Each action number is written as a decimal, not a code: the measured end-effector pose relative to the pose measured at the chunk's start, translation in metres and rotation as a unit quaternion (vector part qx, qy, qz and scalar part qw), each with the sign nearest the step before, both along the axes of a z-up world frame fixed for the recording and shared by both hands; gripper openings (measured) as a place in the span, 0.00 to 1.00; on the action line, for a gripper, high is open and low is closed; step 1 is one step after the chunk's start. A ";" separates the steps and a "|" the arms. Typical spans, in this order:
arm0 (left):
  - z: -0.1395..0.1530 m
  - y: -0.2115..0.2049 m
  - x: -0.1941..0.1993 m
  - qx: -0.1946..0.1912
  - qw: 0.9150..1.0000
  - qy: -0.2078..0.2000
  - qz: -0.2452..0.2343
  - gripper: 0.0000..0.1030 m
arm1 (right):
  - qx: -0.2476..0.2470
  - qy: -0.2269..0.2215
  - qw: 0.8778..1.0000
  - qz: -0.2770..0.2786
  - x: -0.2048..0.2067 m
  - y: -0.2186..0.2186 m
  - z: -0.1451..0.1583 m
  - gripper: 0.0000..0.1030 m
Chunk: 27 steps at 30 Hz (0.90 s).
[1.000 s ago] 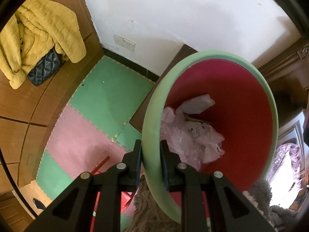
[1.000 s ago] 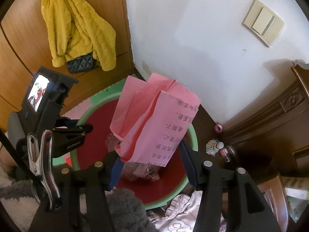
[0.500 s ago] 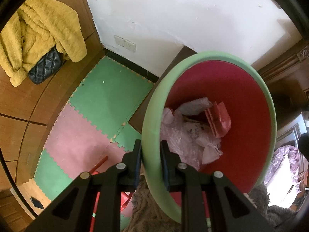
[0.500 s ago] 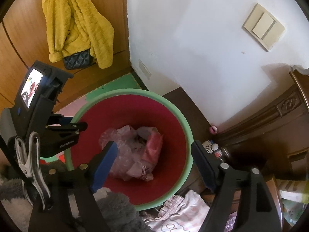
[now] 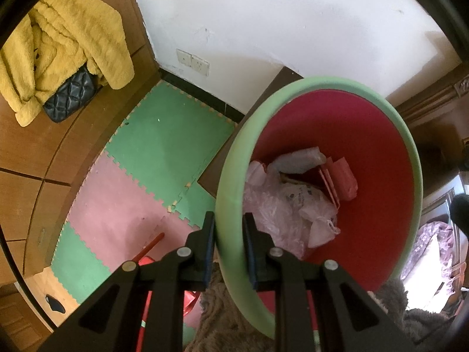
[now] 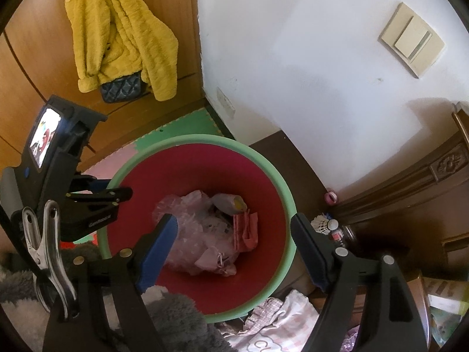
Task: Collect trash
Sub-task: 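Move the open right tool back to the white shuttlecock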
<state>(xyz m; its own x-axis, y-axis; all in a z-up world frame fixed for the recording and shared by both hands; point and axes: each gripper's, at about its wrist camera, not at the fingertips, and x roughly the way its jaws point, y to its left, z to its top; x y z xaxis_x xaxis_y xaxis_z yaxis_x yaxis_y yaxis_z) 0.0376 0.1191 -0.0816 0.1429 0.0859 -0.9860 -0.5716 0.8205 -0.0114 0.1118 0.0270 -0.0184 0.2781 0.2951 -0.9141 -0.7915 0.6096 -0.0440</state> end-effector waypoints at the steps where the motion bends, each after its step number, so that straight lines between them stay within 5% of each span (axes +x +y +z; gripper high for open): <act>1: 0.000 -0.001 0.000 0.001 1.000 0.001 -0.001 0.18 | -0.001 0.006 1.000 -0.004 0.001 0.001 -0.003 0.79; 15: -0.001 -0.002 -0.002 0.015 1.000 0.016 0.003 0.16 | 0.019 0.064 0.995 -0.070 0.036 -0.022 -0.021 0.79; 27: 0.005 -0.002 -0.007 0.018 1.000 -0.001 0.022 0.16 | 0.018 0.110 0.978 -0.175 0.096 -0.075 -0.055 0.79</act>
